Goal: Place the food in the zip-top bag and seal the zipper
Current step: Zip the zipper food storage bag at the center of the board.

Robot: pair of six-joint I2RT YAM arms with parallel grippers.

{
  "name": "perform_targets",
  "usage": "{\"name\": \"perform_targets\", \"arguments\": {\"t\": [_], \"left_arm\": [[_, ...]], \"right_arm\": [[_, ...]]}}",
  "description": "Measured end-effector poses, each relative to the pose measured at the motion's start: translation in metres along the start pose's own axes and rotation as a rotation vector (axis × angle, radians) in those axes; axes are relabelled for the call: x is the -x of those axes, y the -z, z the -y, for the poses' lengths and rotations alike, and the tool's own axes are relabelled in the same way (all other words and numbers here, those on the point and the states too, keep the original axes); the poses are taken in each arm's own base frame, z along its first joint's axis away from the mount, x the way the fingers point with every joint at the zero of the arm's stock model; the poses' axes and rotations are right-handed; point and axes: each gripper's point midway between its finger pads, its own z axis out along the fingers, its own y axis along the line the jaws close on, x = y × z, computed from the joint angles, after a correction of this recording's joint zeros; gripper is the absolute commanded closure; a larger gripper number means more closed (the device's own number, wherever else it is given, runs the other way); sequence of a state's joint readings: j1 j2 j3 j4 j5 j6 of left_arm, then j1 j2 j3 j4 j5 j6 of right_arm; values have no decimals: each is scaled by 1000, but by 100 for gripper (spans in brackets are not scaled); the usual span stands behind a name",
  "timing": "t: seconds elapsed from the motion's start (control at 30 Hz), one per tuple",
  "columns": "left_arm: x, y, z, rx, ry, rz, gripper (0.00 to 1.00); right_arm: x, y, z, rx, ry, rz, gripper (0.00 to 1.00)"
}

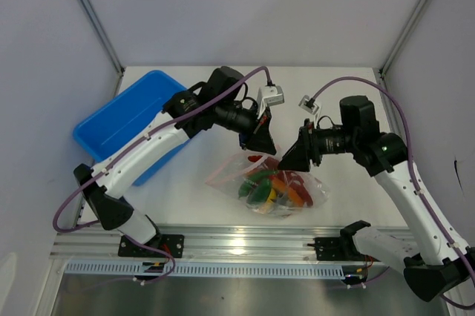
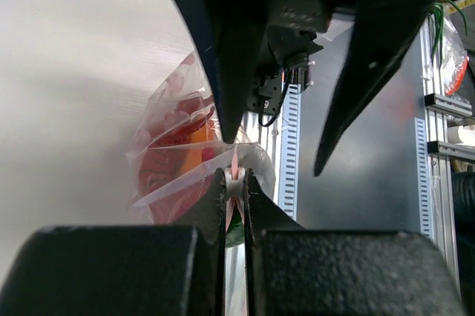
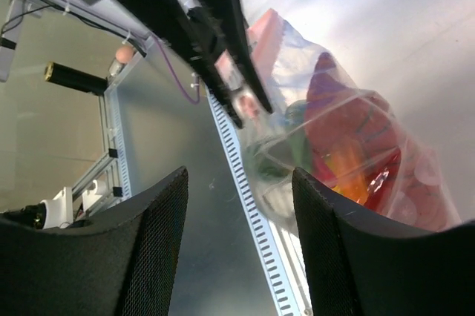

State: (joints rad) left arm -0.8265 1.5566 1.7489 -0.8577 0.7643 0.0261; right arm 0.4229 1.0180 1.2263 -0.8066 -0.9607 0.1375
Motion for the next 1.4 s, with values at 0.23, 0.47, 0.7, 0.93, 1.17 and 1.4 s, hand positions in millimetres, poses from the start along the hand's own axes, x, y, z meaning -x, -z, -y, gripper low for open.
{"name": "perform_targets", "arguments": {"t": [0.23, 0.47, 0.7, 0.93, 1.17, 1.4], "left_arm": [[1, 2, 1, -6, -2, 6, 99], [2, 5, 6, -18, -8, 15, 99], [2, 6, 7, -21, -13, 20, 99], [2, 6, 8, -24, -15, 22, 100], [2, 6, 7, -20, 4, 22, 99], [2, 6, 6, -15, 14, 22, 99]], "right_arm": [[1, -13, 20, -61, 20, 1, 37], [8, -14, 36, -146, 74, 27, 35], [8, -18, 36, -136, 102, 20, 38], [8, -26, 26, -78, 125, 9, 53], [4, -33, 21, -16, 113, -2, 78], [6, -35, 15, 21, 90, 7, 100]]}}
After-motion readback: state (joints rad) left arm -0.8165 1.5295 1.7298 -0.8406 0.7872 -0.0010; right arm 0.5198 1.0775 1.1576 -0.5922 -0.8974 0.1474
